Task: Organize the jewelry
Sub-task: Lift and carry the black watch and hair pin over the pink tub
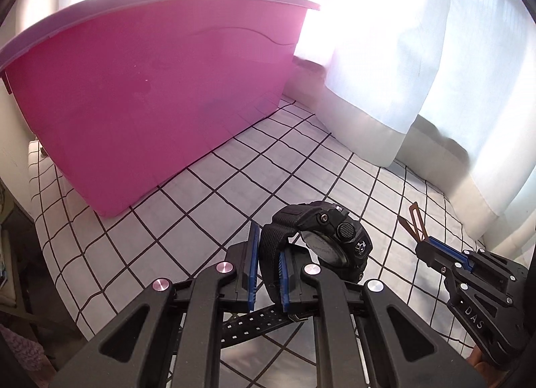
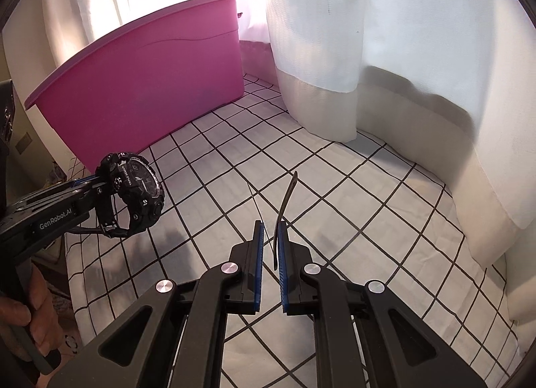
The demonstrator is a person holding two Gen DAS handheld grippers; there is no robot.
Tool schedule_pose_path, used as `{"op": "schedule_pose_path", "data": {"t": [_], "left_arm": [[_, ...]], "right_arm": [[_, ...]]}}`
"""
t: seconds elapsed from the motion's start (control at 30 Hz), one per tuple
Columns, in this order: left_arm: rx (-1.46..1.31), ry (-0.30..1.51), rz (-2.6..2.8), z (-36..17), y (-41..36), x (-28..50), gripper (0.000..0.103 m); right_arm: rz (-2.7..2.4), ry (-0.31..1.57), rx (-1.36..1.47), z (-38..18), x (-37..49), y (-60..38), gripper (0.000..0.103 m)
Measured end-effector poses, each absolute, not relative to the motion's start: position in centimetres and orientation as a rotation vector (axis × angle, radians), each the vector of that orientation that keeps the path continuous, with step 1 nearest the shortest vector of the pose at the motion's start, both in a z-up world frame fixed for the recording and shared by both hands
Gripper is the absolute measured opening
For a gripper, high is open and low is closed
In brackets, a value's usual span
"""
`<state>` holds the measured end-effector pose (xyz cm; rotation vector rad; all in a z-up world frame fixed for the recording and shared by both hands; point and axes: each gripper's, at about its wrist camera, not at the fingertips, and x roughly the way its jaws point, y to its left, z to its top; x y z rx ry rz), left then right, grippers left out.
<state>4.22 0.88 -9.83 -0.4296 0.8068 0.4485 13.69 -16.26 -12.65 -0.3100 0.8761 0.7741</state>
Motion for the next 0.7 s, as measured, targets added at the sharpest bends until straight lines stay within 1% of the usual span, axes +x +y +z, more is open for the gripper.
{"op": "schedule_pose_path", "data": {"t": [0.37,0.7], "left_arm": [[-0.4,0.782,0.449,-3.8,-1.2,1.8,0.011],[-0.383,0.727,0.5,3.0,-1.8,-1.6,0.011]], "right_arm": [[0.792,0.83,-0.303,-6.6,11.7,-18.1,0.008],[0.855,0.741,-0.321,0.1,9.4,-18.2,0.008]]}}
